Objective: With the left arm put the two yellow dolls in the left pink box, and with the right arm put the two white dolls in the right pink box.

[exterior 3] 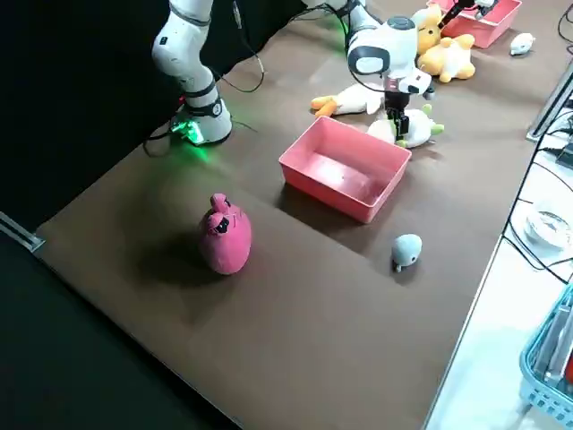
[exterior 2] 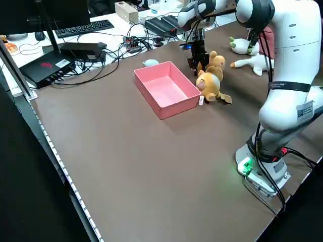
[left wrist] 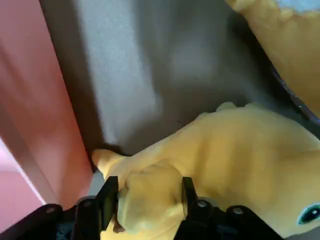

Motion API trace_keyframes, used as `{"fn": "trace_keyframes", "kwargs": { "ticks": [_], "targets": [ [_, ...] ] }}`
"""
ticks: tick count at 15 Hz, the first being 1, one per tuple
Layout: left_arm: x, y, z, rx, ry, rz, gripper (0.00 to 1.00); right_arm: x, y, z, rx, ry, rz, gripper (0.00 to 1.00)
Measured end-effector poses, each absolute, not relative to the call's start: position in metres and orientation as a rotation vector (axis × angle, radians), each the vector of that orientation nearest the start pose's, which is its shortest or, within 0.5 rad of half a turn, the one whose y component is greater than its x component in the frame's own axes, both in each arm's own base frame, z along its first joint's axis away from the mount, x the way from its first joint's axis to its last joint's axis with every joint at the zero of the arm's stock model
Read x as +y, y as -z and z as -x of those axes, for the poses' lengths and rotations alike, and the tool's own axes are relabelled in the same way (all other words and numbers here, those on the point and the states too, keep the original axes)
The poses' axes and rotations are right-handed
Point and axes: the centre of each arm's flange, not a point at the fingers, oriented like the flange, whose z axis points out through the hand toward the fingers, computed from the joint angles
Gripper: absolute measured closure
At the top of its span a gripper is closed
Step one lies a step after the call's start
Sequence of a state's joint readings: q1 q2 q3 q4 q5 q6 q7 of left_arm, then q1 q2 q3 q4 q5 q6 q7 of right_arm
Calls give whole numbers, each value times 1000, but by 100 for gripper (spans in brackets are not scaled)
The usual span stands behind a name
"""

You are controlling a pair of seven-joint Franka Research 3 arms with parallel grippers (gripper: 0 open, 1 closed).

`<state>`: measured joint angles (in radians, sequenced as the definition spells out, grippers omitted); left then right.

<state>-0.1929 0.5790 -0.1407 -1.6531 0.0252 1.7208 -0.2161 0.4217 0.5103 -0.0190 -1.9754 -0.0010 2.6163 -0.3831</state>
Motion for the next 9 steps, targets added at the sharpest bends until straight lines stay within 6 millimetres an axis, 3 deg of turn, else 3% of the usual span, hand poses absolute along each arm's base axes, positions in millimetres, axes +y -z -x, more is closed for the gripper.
{"fn": "trace_keyframes", "kwargs": {
  "ticks": [4,7,9],
  "targets": [
    [-190,-246,-589,179,-769,2958,49,247,-222,-578,-1210,217,2900,56],
    [-192,-246,-588,186,-770,2957,77,248,-224,-578,-1210,227,2899,79],
    [-193,-246,-588,189,-769,2957,93,253,-232,-580,-1212,253,2892,81]
  ]
}}
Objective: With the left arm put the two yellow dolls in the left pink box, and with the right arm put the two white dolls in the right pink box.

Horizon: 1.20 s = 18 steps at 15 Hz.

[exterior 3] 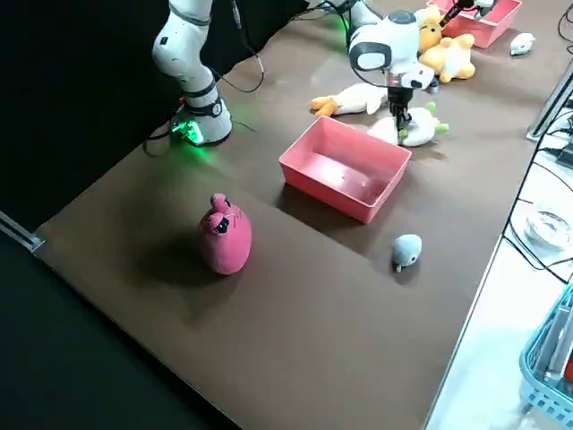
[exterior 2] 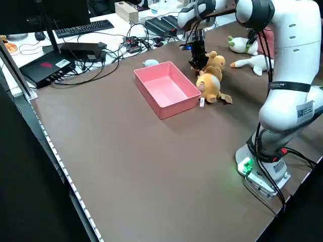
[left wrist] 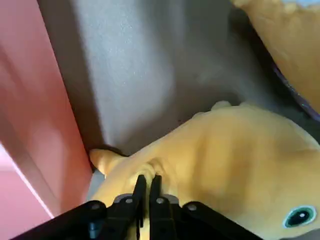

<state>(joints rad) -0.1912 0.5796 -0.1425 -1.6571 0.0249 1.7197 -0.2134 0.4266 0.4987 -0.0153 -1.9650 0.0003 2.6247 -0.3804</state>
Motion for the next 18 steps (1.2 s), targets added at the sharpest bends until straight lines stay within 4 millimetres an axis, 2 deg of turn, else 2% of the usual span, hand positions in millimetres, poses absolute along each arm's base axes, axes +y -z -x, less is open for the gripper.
{"fn": "trace_keyframes", "kwargs": {
  "ticks": [2,4,5,7,9,10,13,14,18],
  "targets": [
    [-193,-247,-589,181,-769,2963,94,259,-252,-584,-1208,303,2885,81],
    [-194,-250,-590,159,-785,2986,94,257,-287,-588,-1189,327,2889,81],
    [-195,-255,-591,145,-800,3003,94,249,-308,-589,-1169,325,2898,81],
    [-198,-270,-595,109,-845,3030,94,220,-350,-590,-1112,281,2930,81],
    [-196,-292,-601,42,-874,3043,94,183,-383,-584,-1072,230,2953,81],
    [-180,-316,-609,-65,-891,3047,94,145,-403,-569,-1069,202,2961,81],
    [-145,-357,-620,-244,-886,3075,94,83,-402,-544,-1157,151,2938,88],
    [-137,-373,-622,-287,-854,3083,94,70,-398,-533,-1175,129,2930,88],
    [-114,-437,-619,-386,-721,3120,94,51,-370,-497,-1162,27,2919,88]
  ]
}}
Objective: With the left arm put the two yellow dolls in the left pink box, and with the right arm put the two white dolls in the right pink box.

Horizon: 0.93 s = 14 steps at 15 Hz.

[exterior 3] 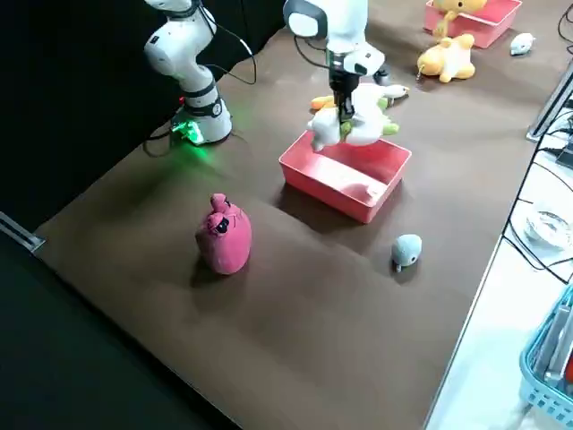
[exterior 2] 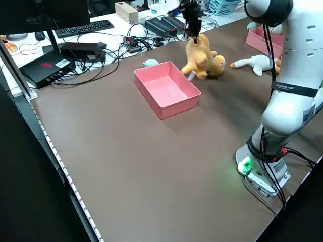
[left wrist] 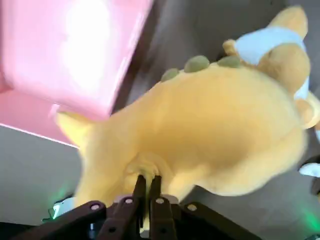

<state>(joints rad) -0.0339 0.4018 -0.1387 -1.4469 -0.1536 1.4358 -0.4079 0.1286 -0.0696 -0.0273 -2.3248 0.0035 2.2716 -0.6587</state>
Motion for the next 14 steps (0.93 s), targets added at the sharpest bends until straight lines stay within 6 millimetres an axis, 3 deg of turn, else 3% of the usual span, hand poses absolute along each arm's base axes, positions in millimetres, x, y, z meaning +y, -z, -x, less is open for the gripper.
{"fn": "trace_keyframes", "kwargs": {
  "ticks": [3,5,8,11,13,14],
  "targets": [
    [-70,-471,-619,-474,-627,3140,94,38,-352,-486,-1125,-20,2924,88],
    [-39,-490,-616,-479,-515,3060,94,34,-346,-484,-1116,-16,2928,89],
    [-21,-500,-614,-463,-426,2946,94,34,-340,-481,-1118,-2,2931,89],
    [-8,-472,-621,-494,-455,2898,94,35,-331,-480,-1120,-7,2929,89],
    [1,-438,-629,-600,-508,2855,94,35,-325,-480,-1119,-17,2928,88],
    [7,-420,-632,-652,-536,2833,94,35,-323,-480,-1119,-23,2927,82]
  ]
}}
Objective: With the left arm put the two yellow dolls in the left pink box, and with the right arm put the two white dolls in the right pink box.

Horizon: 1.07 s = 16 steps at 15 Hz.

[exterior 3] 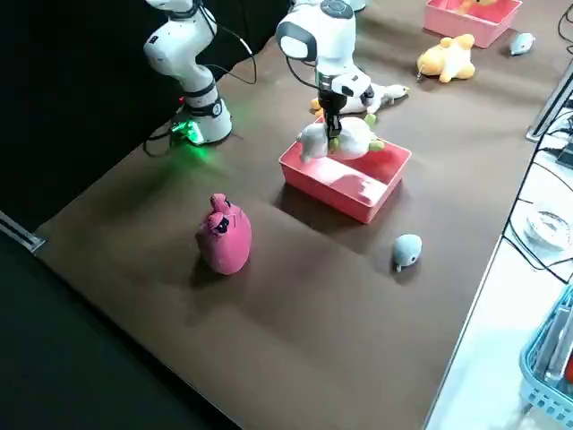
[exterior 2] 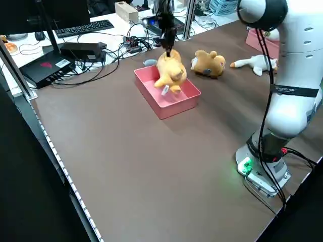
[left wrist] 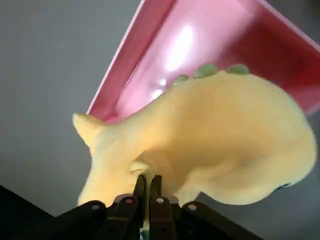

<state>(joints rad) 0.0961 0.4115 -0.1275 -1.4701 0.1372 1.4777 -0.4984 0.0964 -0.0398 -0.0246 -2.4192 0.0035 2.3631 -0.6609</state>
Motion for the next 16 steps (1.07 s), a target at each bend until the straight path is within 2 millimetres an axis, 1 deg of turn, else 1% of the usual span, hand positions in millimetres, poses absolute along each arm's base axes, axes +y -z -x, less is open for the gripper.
{"fn": "trace_keyframes", "kwargs": {
  "ticks": [1,2,5,7,8,9,10,12,14,16],
  "targets": [
    [12,-403,-636,-688,-557,2817,94,35,-322,-480,-1119,-25,2927,74],
    [17,-379,-641,-736,-576,2798,94,35,-321,-478,-1118,-41,2923,55],
    [15,-357,-648,-761,-566,2795,94,36,-326,-478,-1123,-57,2918,26],
    [19,-341,-653,-768,-562,2801,94,42,-336,-479,-1140,-61,2911,8],
    [24,-334,-654,-778,-568,2799,94,50,-344,-480,-1162,-67,2901,0],
    [29,-328,-654,-787,-575,2797,93,60,-353,-481,-1185,-67,2892,0],
    [33,-325,-654,-794,-579,2796,87,73,-362,-483,-1199,-56,2887,0],
    [37,-324,-655,-800,-580,2796,70,105,-374,-484,-1196,-22,2878,0],
    [35,-326,-655,-791,-575,2802,50,149,-378,-475,-1174,5,2863,0],
    [28,-330,-657,-775,-566,2814,31,197,-378,-465,-1237,77,2833,0]
  ]
}}
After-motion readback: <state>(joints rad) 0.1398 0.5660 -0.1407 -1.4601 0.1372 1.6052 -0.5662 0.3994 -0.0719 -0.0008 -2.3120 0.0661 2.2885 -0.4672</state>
